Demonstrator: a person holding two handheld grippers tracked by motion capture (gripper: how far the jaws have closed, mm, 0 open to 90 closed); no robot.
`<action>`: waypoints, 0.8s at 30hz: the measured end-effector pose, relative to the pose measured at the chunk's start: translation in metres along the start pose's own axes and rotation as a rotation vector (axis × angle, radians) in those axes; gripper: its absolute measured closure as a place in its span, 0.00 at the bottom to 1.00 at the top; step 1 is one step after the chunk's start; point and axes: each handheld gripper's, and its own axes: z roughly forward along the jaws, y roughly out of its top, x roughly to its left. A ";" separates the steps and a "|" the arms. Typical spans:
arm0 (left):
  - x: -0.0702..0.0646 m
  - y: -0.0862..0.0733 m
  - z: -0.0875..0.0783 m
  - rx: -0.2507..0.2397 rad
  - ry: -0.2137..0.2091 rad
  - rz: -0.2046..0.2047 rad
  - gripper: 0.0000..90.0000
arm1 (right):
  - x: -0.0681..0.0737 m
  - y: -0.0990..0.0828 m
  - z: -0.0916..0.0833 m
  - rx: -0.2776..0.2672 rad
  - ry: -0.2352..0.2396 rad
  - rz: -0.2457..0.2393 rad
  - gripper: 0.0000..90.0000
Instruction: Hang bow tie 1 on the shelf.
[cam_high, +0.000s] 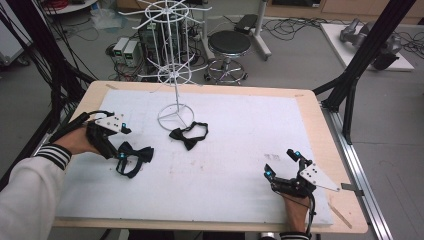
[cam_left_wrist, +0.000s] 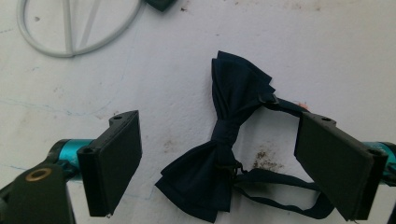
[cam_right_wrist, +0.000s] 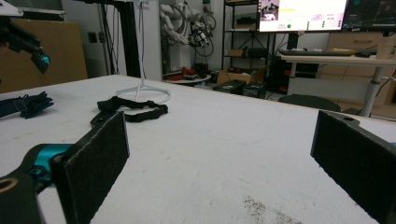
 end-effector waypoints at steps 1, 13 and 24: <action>0.000 0.000 0.000 0.000 0.000 0.000 0.17 | 0.000 0.000 0.000 -0.001 0.000 0.000 0.04; -0.001 0.002 0.021 0.083 -0.019 0.016 0.23 | 0.000 0.000 0.000 -0.001 0.001 0.001 0.04; -0.002 0.003 0.029 0.131 -0.036 0.034 0.33 | 0.000 0.000 0.000 -0.001 0.003 0.002 0.04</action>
